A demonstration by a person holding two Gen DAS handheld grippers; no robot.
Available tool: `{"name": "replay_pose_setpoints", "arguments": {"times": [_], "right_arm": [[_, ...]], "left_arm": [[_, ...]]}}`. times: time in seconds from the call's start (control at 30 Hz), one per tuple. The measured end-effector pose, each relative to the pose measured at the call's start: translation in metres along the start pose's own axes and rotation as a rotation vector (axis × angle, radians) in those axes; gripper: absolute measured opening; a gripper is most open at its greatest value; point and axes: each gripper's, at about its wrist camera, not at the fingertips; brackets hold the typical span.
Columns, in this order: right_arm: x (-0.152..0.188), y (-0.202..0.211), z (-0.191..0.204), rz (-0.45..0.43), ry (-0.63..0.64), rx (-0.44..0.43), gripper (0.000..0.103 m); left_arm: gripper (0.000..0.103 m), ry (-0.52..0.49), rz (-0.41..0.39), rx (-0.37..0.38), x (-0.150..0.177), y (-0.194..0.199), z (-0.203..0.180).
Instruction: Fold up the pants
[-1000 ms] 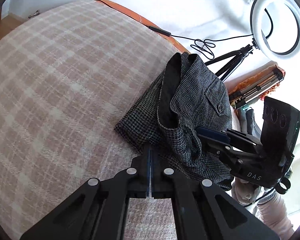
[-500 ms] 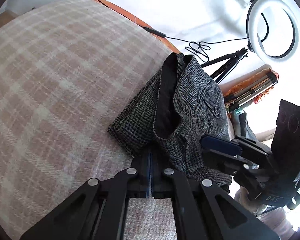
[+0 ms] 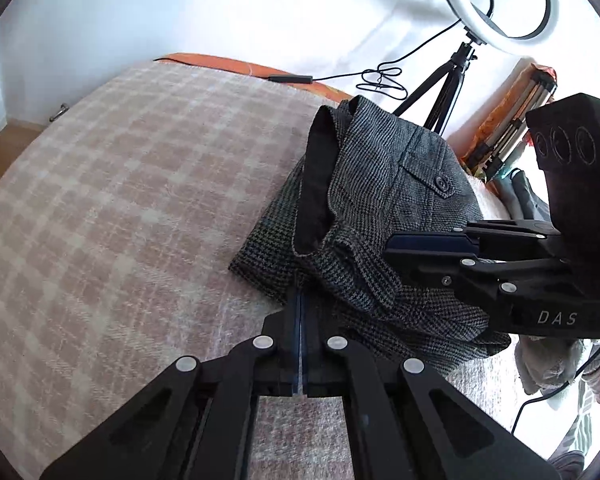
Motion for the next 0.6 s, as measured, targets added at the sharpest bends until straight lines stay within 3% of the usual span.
{"name": "replay_pose_setpoints", "arguments": {"times": [0.2, 0.33, 0.47, 0.6], "right_arm": [[0.000, 0.000, -0.003, 0.003, -0.026, -0.016, 0.027], [0.000, 0.000, -0.004, 0.003, -0.035, -0.022, 0.027], [0.000, -0.001, -0.004, 0.004, -0.041, -0.024, 0.027], [0.000, -0.001, -0.005, 0.004, -0.047, -0.028, 0.028]], "left_arm": [[0.000, -0.107, 0.005, -0.052, 0.000, 0.004, -0.019], [0.000, -0.117, 0.023, -0.064, 0.001, -0.003, -0.019], [0.000, -0.117, 0.098, -0.120, 0.002, -0.018, -0.013], [0.000, -0.164, 0.052, -0.142, 0.004, -0.016, -0.015]]}}
Point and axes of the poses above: each gripper's, at about its wrist camera, not at the fingertips, and y roughly against the way its jaws point, z to its left, x to its underside, and after that the axes turned 14 degrees about -y, right-handed
